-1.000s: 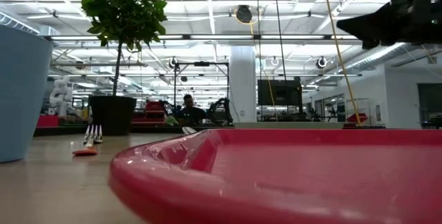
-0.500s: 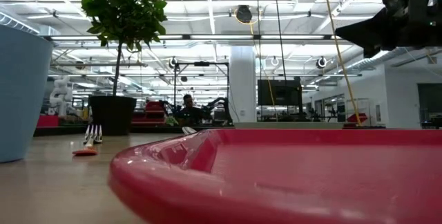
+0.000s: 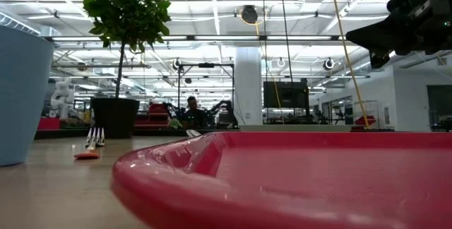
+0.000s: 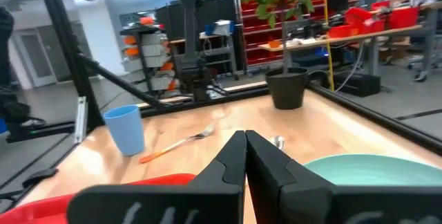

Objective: Pick and place plate/cup/fork/spoon on tray
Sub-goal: Put the blue cup on the top right of the red serving tray

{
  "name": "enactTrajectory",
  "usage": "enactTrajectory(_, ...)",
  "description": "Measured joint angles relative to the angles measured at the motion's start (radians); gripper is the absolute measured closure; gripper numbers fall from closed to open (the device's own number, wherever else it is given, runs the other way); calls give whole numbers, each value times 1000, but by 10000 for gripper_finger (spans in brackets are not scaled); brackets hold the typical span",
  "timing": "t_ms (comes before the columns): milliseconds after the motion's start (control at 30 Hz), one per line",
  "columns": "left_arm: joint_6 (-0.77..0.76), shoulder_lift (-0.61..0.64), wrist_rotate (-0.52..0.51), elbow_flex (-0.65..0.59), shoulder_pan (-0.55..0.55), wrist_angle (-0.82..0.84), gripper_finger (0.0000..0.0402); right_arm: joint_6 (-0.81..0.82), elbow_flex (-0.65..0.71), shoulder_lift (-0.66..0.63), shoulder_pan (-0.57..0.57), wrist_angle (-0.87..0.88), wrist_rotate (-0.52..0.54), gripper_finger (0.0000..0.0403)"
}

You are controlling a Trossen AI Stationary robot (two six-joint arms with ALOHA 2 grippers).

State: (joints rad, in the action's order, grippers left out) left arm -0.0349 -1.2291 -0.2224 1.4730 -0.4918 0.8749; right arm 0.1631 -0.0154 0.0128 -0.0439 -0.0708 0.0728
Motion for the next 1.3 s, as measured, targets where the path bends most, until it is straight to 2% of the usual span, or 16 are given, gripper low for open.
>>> enactTrajectory(133,-159,-79,-57,1,-73,42,378,8,0,0,0,1,0,403)
enactTrajectory(300,-292,-163,-75,1,-150,43,378,8,0,0,0,16,0,403)
enactTrajectory(733,-571,-348,-31,1,-250,110,378,8,0,24,0,37,-20,403)
enactTrajectory(933,-644,-409,-29,1,-285,167,376,-9,0,45,0,36,-25,403)
enactTrajectory(1067,-685,-455,-29,1,-302,222,354,-17,0,51,0,32,-25,403)
enactTrajectory(1300,-702,-516,1,0,-326,299,282,-17,0,51,0,31,-23,403)
